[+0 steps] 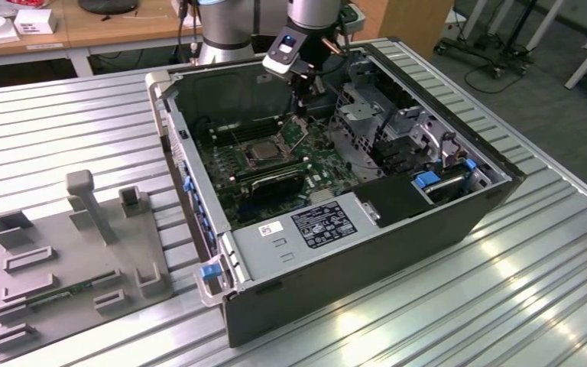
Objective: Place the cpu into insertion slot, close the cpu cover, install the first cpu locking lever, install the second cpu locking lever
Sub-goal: 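Close the cpu cover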
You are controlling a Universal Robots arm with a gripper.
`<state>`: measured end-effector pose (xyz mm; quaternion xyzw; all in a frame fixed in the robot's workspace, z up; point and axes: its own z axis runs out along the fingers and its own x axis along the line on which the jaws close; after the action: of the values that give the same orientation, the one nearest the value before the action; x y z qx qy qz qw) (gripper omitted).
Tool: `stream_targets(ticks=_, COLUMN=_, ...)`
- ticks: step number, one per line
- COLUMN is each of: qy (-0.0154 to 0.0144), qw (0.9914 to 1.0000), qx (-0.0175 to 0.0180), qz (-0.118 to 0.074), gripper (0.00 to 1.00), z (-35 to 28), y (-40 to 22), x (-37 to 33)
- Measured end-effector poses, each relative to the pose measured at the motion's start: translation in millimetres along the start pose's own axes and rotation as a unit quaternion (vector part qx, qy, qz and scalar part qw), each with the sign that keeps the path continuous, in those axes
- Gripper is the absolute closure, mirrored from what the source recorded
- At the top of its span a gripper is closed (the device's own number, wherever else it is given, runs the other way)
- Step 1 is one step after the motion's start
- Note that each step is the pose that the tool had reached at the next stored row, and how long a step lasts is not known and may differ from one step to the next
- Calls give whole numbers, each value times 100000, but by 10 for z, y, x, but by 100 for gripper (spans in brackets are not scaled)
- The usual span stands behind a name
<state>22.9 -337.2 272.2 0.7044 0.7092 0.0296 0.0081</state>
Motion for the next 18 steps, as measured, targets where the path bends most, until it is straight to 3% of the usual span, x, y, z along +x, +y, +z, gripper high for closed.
stream_targets(ticks=5, qy=-2, qw=100000, qx=0, qz=-8, gripper=89, z=0, y=8, x=0)
stream_targets(ticks=13, qy=1, qw=100000, qx=12, qz=1, gripper=89, z=13, y=193, x=-2)
stream_targets(ticks=18, qy=1, qw=100000, qx=14, qz=1, gripper=89, z=56, y=246, x=-3)
